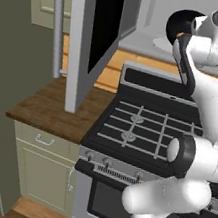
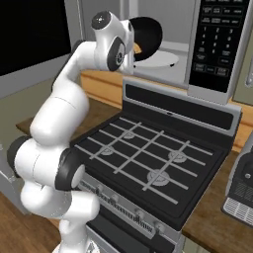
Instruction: Pick the potato from the sink and place it in the bowl. Then pick the bowl and place it in the microwave. Then close the microwave door and press the start button.
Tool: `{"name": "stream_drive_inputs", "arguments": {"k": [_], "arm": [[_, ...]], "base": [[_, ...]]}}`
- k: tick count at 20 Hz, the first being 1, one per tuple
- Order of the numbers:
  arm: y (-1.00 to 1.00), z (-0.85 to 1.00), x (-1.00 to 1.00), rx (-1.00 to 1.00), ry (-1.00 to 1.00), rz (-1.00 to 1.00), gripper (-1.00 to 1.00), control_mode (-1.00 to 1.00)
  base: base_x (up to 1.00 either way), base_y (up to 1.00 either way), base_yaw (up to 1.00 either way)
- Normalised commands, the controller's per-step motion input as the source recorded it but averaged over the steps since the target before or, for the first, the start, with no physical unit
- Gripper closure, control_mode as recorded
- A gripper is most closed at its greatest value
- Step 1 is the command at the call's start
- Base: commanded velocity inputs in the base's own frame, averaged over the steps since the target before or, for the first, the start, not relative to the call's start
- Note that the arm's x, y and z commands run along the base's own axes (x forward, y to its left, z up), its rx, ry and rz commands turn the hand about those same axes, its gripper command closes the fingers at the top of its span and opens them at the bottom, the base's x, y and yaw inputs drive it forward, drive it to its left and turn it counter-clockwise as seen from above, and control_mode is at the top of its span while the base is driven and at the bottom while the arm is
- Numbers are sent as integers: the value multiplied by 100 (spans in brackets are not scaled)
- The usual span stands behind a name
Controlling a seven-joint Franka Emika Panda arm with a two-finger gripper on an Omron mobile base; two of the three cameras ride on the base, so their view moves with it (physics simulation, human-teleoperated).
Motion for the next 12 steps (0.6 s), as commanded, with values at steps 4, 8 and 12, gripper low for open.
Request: {"name": "stream_drive_inputs", "arguments": {"k": [4,8,12], "arm": [[-25,-20,61,0,5,0,100,-100],[-19,-20,54,0,2,0,100,-100],[-17,-11,56,0,0,0,100,-100]], "base": [[0,0,0],[0,0,0],[0,0,0]]}}
